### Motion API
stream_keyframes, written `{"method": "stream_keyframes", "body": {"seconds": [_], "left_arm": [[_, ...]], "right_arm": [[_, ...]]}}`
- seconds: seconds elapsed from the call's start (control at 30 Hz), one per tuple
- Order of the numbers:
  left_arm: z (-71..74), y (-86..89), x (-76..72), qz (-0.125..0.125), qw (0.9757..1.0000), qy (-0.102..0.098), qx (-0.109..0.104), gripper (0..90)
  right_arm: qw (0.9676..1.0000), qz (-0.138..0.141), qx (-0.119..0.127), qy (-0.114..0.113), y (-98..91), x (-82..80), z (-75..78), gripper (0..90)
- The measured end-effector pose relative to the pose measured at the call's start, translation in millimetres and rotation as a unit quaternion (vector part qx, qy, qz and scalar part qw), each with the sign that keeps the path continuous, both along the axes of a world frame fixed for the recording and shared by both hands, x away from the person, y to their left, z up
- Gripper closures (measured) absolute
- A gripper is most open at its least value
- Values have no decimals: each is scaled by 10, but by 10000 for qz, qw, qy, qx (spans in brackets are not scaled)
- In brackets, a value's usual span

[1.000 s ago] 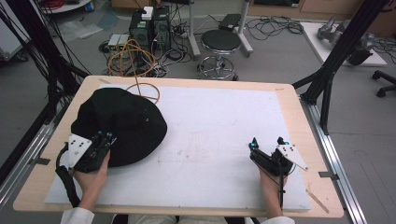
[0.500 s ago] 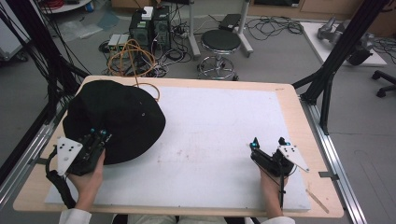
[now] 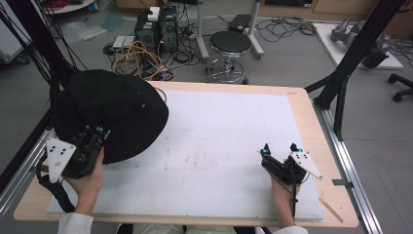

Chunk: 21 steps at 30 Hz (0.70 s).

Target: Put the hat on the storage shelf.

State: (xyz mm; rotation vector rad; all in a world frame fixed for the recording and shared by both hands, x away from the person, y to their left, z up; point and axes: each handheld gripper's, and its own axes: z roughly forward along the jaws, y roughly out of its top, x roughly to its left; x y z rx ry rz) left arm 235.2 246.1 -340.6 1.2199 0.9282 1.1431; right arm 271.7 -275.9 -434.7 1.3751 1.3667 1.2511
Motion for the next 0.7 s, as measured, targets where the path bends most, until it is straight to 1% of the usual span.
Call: {"method": "stream_keyframes", "body": {"seconds": [0.03, 0.07, 0.1, 0.13, 0.17, 0.2, 0.23, 0.27, 0.3, 0.33, 0.37, 0.47, 0.53, 0.57, 0.6, 0.63, 0.67, 0.7], "left_arm": [[48, -23, 11, 9, 10000, -46, 5, 867], [48, -23, 11, 9, 10000, -46, 5, 867], [93, -47, 28, 3, 9999, -105, 28, 867], [93, -47, 28, 3, 9999, -105, 28, 867], [136, -72, 51, 17, 9998, -172, 29, 867], [136, -72, 51, 17, 9998, -172, 29, 867], [179, -94, 85, 16, 9998, -218, 10, 867], [179, -94, 85, 16, 9998, -218, 10, 867], [223, -116, 125, 4, 9997, -248, -12, 867], [223, -116, 125, 4, 9997, -248, -12, 867], [264, -142, 170, -14, 9996, -282, 1, 867], [319, -170, 242, -43, 9995, -306, 54, 867], [336, -176, 267, -49, 9995, -313, 35, 867], [370, -181, 320, -39, 9995, -301, -4, 867], [370, -181, 320, -39, 9995, -301, -4, 867], [406, -186, 376, -22, 9996, -282, -58, 867], [406, -186, 376, -22, 9996, -282, -58, 867], [438, -192, 432, 12, 9996, -280, -41, 867]], "right_arm": [[10000, 5, -2, 1, 0, 2, -1, 52], [10000, 4, 7, 6, 4, 1, 0, 52], [10000, 1, 18, 17, 6, -3, 1, 52], [10000, 1, 18, 17, 6, -3, 1, 52], [10000, 4, -11, -12, 2, -2, 1, 52], [10000, 4, -11, -12, 2, -2, 1, 52], [10000, 6, 0, -21, 3, -2, 2, 52], [10000, 9, 17, -15, 6, -4, 3, 52], [10000, 7, 12, -15, 6, -5, 3, 52], [10000, 7, 12, -15, 6, -5, 3, 52], [10000, 11, 14, -18, 6, -6, 3, 52], [10000, 37, 36, -24, 6, -14, 7, 52], [10000, 30, 70, -29, 7, -18, 10, 52], [10000, 25, 44, -53, -1, -16, 10, 52], [10000, 26, 49, -65, -4, -14, 9, 52], [10000, 19, 67, -49, -4, -16, 10, 52], [9999, 19, 98, -31, -3, -19, 11, 52], [9999, 21, 117, -33, -4, -19, 12, 52]]}}
